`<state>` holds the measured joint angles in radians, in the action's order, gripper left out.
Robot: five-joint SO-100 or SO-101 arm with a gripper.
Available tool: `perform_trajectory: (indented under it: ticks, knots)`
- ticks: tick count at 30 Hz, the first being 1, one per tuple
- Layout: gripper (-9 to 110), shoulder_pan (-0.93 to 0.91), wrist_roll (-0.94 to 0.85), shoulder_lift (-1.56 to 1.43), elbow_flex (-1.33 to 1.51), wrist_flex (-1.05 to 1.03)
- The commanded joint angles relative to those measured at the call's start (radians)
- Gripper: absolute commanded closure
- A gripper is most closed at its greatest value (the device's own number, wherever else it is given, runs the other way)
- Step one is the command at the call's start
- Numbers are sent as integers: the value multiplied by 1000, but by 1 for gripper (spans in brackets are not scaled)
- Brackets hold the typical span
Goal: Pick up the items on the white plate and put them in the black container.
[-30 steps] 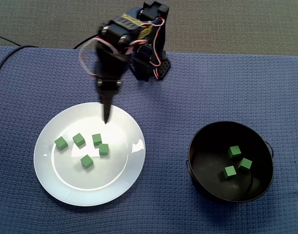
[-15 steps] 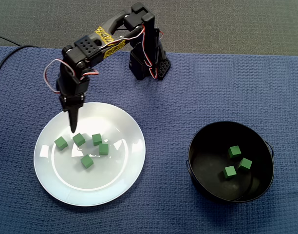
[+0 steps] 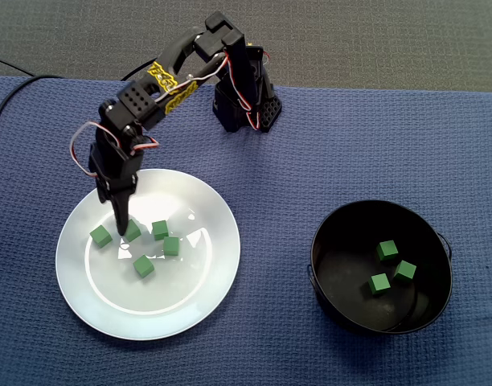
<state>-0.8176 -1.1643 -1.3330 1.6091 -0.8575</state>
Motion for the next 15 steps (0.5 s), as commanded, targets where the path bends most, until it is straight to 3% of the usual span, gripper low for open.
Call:
perform_trajectory:
  ticks: [1,15]
  knots:
    - [69,29,3,-6,21,55]
    - [78,66,-9,35,66,87]
